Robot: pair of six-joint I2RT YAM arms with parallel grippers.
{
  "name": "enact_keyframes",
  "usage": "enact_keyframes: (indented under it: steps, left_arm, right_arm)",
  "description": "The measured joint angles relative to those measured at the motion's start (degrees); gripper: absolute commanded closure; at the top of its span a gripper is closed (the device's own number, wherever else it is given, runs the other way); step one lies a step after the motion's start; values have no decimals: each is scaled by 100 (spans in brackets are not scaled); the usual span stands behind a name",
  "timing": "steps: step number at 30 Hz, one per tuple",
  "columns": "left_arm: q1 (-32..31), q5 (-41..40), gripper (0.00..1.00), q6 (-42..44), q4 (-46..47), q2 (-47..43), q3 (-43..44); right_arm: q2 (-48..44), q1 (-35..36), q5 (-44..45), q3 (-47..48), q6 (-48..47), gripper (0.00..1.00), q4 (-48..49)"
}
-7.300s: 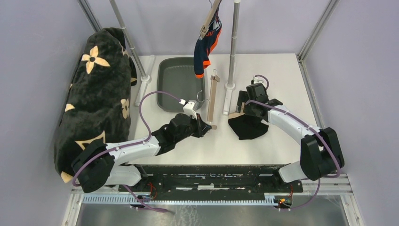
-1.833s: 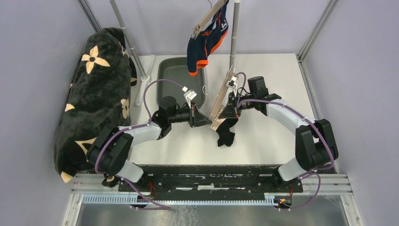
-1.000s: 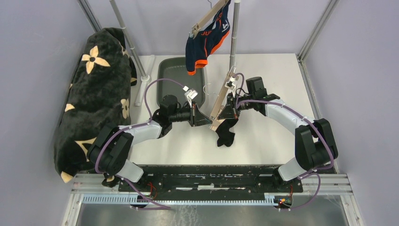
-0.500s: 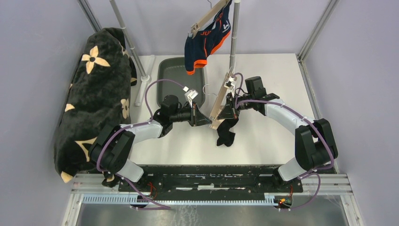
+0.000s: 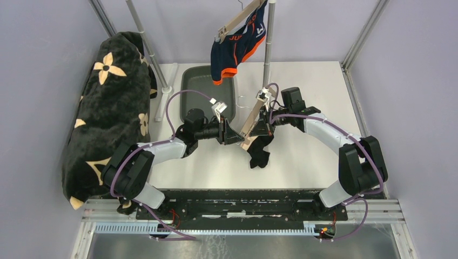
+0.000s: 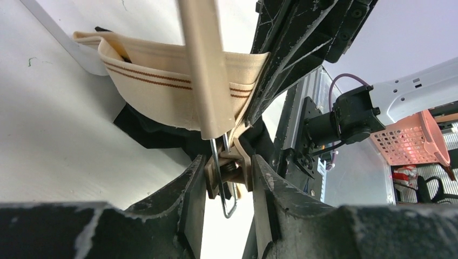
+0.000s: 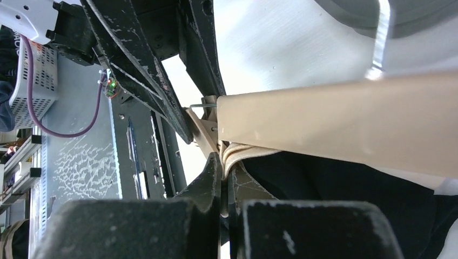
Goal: Clip the underwear to the hanger
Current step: Clamp the underwear onto the hanger.
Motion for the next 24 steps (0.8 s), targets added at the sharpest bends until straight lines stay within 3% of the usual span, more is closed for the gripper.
enact_keyframes:
  steps: [11,13,14,17,20,22,24]
  left_arm:
    - [-31,-127,59,-9,271,-144,-260]
    - [-85,-229,59,-9,273,-232,-398]
    - [-120,-295,60,-9,273,-273,-468]
    - [-238,-511,60,-11,273,-365,-664]
    - [-372,-730,61,-17,267,-396,-863]
    - [-455,-863,61,-81,267,-396,-981]
    - [-525,-1010,61,-192,317,-393,-1110]
  right_arm:
    - [125,42,254,-2,210,98,-116]
    - [201,46,354,-2,317,87,-173]
    - [247,55,407,0,376,72,-205]
    - [380,92,632,-2,579,62,-341]
    - [402,92,1036,-2,772,42,-417]
    - [402,85,1342,-4,966,34,-389]
    - [400,85,1659,-11,1178,33,-326]
